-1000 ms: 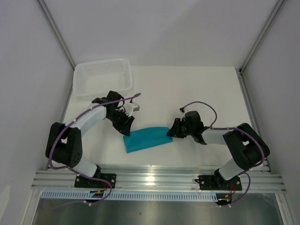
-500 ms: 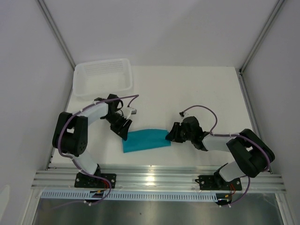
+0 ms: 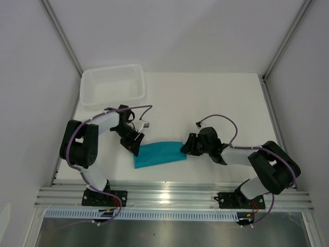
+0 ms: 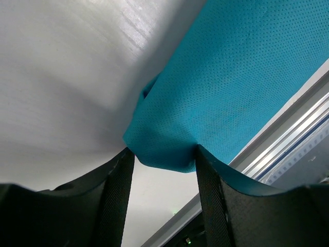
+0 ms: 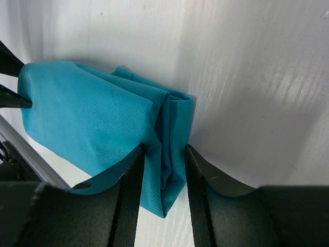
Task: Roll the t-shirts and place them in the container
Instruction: Roll the tshirt
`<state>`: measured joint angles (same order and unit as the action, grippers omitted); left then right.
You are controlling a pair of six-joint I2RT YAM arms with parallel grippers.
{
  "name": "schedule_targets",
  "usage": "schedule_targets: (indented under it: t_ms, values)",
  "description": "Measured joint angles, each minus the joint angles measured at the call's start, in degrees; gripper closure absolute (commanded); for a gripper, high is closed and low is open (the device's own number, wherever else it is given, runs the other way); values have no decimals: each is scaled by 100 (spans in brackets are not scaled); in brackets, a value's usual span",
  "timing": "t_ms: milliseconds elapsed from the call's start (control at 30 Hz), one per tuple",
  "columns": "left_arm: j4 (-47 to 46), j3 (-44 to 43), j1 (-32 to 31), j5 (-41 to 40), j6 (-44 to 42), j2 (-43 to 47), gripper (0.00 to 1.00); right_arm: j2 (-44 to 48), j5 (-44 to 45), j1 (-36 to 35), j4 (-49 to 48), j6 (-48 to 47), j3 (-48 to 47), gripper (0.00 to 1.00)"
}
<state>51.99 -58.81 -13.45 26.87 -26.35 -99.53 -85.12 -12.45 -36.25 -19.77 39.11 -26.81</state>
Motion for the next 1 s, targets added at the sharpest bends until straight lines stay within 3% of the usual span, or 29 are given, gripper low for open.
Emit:
schedule_targets:
  t_ms: [333, 533, 667, 733, 800, 933, 1000]
  values:
    - [186, -57, 107, 81, -28, -160, 44, -223, -72, 0, -11, -24, -190, 59]
    - [343, -192, 111, 83, -83, -317, 49, -417, -157, 0, -334, 35, -181, 67]
    - [363, -192, 111, 72, -208, -400, 78, -522, -195, -4, -468, 111, -164, 82]
    - [367, -188, 111, 79, -262, -444, 84, -531, -199, -7, -505, 149, -116, 85]
    - [380, -186, 111, 90, -280, -446, 96, -531, -199, -7, -546, 173, -83, 88]
    - [385, -186, 114, 107, -326, -446, 99, -529, -208, -9, -605, 190, -52, 99]
    - [387, -186, 131, 144, -330, -446, 99, -514, -219, -9, -623, 195, -33, 100]
